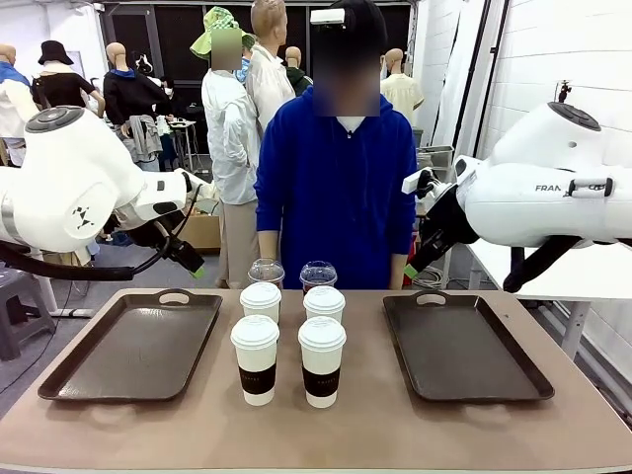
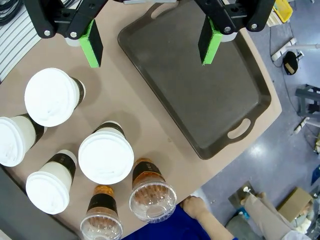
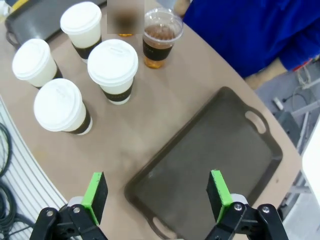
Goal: Distribute the coffee onto the tray.
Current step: Pick up one iced Americano and place it on the right Handle tray.
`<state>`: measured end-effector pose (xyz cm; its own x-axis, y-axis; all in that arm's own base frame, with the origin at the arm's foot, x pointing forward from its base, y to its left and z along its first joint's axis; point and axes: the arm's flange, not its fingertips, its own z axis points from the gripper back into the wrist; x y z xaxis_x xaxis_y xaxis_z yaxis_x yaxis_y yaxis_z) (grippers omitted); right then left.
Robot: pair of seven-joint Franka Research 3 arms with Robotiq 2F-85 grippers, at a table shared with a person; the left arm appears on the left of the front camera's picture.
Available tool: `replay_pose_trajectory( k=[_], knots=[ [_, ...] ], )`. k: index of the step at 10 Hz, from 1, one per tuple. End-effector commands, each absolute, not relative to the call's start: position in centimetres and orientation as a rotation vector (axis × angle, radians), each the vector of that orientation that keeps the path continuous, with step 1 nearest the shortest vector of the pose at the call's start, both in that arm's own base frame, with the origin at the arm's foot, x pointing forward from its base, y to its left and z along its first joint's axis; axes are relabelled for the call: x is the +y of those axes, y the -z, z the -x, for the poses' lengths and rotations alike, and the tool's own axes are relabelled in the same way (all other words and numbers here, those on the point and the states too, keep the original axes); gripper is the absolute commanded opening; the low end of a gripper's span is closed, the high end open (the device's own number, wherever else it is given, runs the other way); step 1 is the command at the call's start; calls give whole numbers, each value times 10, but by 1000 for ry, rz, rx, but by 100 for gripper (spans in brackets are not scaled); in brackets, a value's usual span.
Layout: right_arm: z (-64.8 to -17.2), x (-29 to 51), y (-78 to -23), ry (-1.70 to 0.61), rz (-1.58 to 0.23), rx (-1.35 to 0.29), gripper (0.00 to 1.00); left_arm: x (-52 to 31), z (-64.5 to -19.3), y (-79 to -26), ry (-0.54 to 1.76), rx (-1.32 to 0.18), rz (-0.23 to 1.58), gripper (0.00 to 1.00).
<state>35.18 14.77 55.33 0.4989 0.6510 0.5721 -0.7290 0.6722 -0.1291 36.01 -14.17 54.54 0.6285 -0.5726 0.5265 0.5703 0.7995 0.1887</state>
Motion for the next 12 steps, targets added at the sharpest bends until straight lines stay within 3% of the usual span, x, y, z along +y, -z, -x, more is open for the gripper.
replay_pose_trajectory(
  k=[1,8,11,12],
  knots=[
    [-353,136,-560,-894,-214,-683,100,-128,-360,-548,742,-617,59,100],
    [-364,109,-564,-1078,-463,-844,100,-99,-364,-544,1052,-844,399,100],
    [-367,113,-563,-1089,-440,-862,100,-104,-367,-543,1012,-900,359,100],
    [-367,115,-562,-1103,-430,-851,100,-100,-359,-549,1044,-831,391,100]
  ],
)
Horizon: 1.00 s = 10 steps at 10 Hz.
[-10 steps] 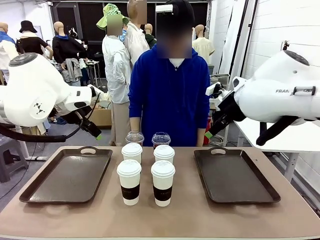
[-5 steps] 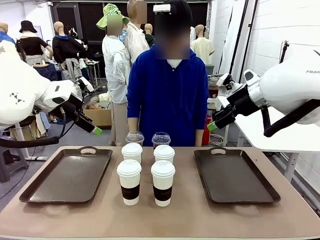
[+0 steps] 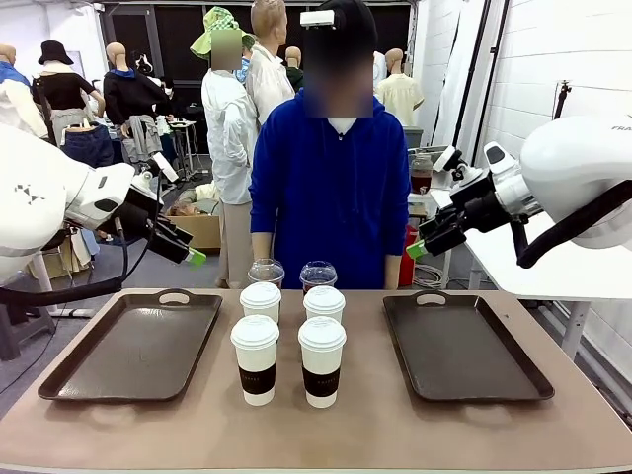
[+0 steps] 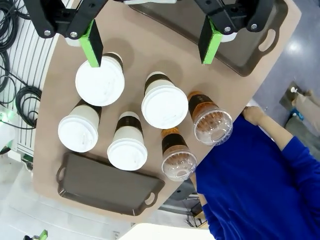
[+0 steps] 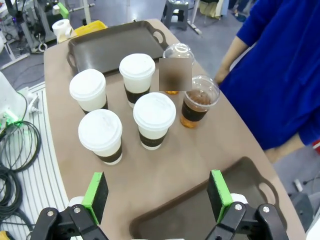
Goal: Distribute the coffee onto the tray.
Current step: Pick up one iced Americano and place it on the right Handle tray.
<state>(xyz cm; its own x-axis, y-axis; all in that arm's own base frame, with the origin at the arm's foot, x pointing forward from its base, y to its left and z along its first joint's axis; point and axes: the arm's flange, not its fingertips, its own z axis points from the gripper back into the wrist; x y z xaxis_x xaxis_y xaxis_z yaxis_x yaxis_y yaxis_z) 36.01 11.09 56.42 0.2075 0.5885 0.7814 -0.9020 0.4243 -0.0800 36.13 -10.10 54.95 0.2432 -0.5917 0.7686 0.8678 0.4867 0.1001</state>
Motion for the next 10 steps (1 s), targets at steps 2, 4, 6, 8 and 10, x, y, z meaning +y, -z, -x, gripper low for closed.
replay_pose_trajectory(
  k=[2,4,6,8,10],
  knots=[
    [-359,109,-566,-1080,-449,-848,100,-100,-359,-549,1044,-831,391,100],
    [-359,109,-566,-1080,-449,-848,100,-100,-359,-549,1044,-831,391,100],
    [-359,109,-566,-1080,-449,-848,100,-100,-359,-549,1044,-831,391,100],
    [-359,109,-566,-1080,-449,-848,100,-100,-359,-549,1044,-831,391,100],
    [-359,109,-566,-1080,-449,-848,100,-100,-359,-549,1044,-831,391,100]
  ],
)
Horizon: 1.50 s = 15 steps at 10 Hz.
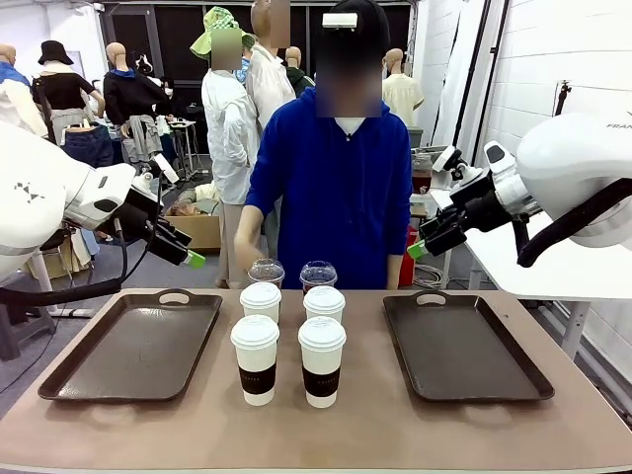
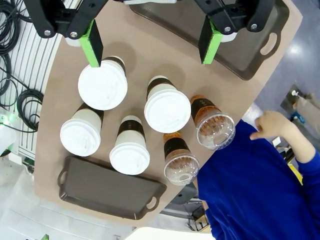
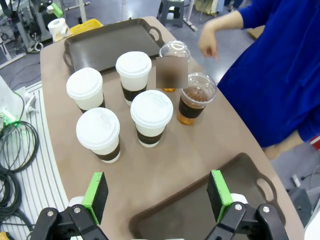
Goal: Distribute the coffee onto the tray.
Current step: Pick up one iced Americano and place it on the right Handle tray.
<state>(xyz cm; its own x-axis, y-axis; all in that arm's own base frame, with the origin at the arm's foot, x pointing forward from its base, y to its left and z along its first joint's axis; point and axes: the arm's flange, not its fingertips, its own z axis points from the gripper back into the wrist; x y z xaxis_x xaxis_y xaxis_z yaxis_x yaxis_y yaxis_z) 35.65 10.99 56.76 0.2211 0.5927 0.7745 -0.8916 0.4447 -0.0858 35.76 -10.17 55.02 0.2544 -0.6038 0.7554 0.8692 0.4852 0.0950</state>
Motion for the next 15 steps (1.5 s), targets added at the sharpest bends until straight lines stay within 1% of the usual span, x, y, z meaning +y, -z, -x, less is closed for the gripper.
replay_pose_trajectory(
  k=[1,15],
  knots=[
    [-359,109,-566,-1080,-449,-848,100,-100,-359,-549,1044,-831,391,100],
    [-359,109,-566,-1080,-449,-848,100,-100,-359,-549,1044,-831,391,100]
  ],
)
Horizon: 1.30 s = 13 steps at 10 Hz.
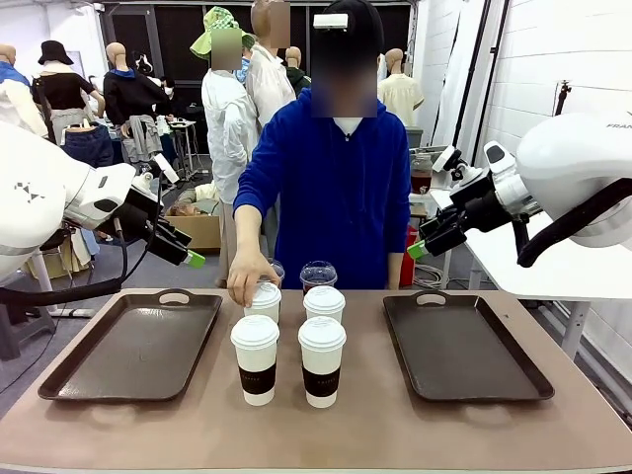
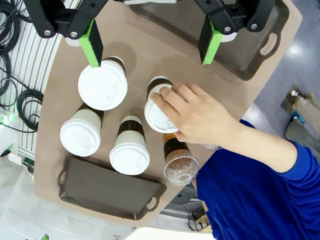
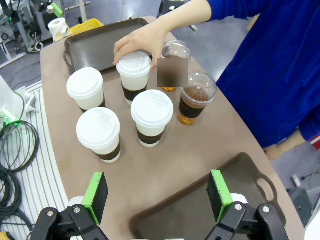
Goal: Distribute the coffee onto the tray.
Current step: Pick up one iced Americano and place it on the right Handle tray.
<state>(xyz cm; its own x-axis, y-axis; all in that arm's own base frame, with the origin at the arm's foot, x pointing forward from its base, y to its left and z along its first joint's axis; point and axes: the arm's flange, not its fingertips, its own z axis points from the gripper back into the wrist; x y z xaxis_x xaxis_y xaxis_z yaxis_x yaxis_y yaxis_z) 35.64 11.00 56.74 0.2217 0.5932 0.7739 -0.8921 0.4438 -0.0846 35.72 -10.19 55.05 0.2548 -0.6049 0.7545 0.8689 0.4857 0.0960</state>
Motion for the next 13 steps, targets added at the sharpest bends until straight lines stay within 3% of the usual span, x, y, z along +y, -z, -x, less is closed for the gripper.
replay_pose_trajectory(
  k=[1,8,13],
  knots=[
    [-359,109,-566,-1080,-449,-848,100,-100,-359,-549,1044,-831,391,100],
    [-357,109,-567,-1068,-422,-840,100,-100,-359,-549,1044,-831,391,100],
    [-441,91,-594,-1119,-386,-752,100,-100,-359,-549,1044,-831,391,100]
  ],
)
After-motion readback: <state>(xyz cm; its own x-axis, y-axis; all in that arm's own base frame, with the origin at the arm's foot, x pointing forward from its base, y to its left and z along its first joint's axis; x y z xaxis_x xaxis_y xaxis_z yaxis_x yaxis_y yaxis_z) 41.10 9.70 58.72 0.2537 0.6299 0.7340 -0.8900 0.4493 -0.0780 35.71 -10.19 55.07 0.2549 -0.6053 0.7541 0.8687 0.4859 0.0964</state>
